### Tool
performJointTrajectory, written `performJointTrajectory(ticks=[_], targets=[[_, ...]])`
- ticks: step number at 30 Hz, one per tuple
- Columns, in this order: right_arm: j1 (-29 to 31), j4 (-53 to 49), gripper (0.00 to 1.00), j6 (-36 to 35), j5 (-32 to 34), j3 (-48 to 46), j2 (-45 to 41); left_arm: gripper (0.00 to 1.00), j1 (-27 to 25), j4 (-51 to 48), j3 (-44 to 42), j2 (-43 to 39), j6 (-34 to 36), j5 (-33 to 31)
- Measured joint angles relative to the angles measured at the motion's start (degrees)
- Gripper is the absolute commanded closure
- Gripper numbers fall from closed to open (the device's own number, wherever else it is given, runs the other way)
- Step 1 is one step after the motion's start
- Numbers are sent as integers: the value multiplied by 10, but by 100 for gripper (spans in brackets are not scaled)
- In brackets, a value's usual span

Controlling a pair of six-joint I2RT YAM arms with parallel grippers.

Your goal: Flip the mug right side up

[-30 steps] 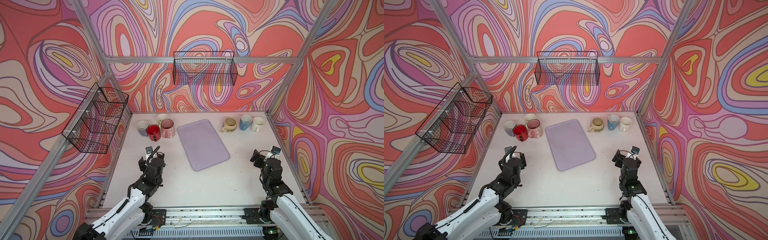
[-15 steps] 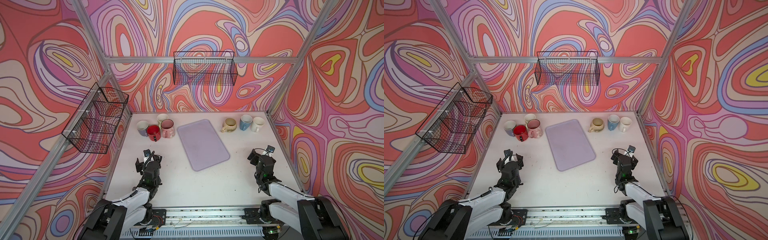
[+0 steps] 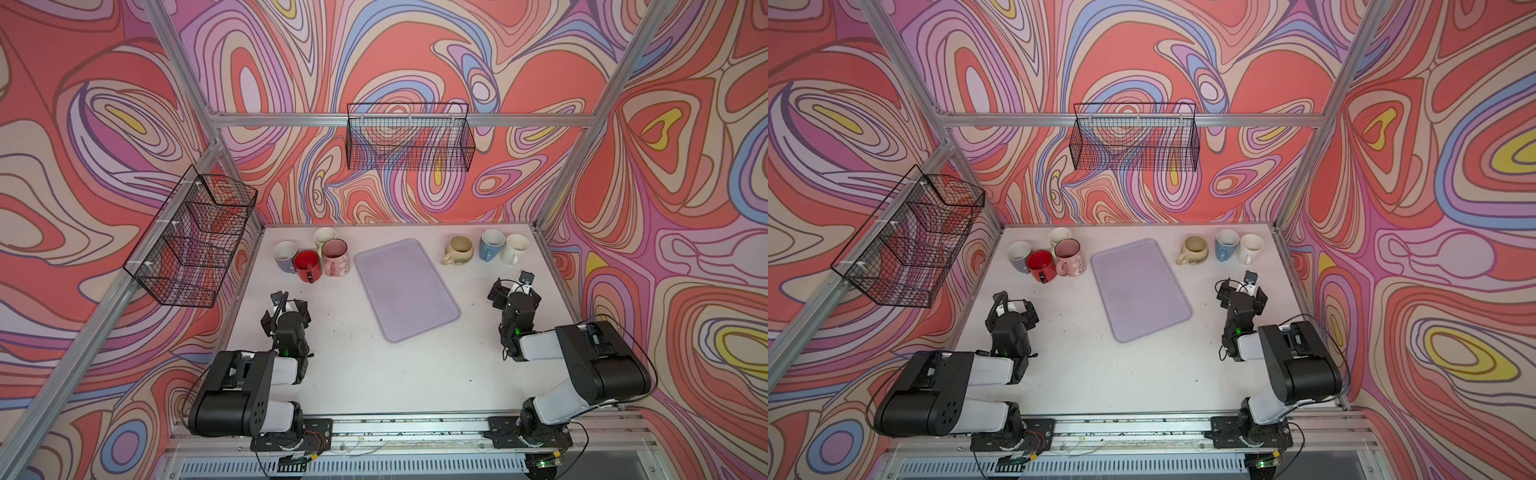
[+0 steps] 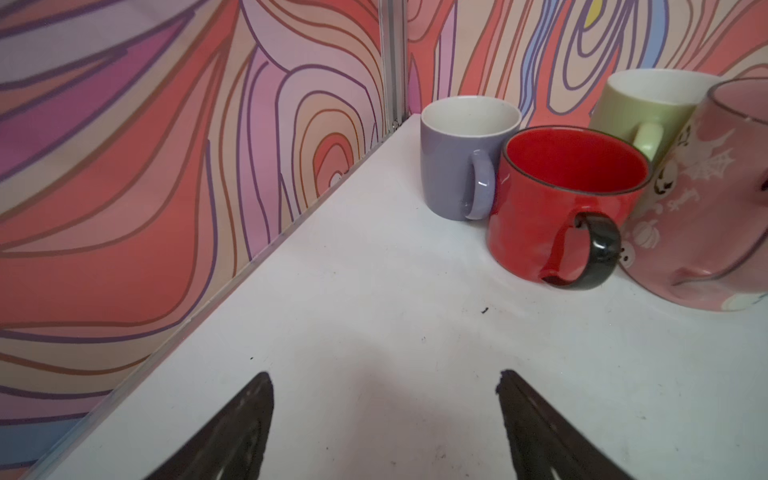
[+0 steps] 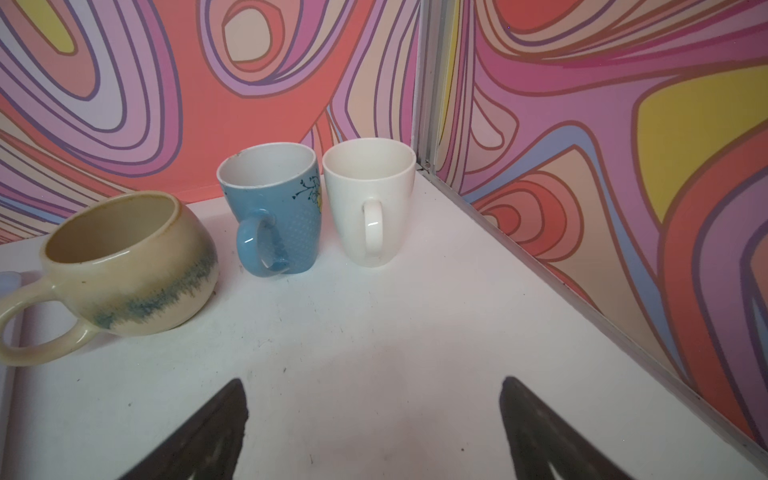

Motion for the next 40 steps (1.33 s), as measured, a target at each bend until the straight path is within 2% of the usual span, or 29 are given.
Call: performJointTrajectory(ticks=[5,8,10,13,16,40], targets=[[-5,10,2,-25,-44,17,32,15,8,-6,32,5,-1,75],[-5,43,2,-37,-68,16,56,14,12,15,50,45,5,120],[-6,48,2,-43,-84,15,64,14,12,-14,65,63,9,147],[-7,54,2,-51,-99,15,66,0,12,-32,87,67,16,176],[-7,45,2,-55,-111,21,66,0,12,-55,109,68,21,198],[-12,6,2,-55,-129,46,66,0,12,-77,113,68,34,233]])
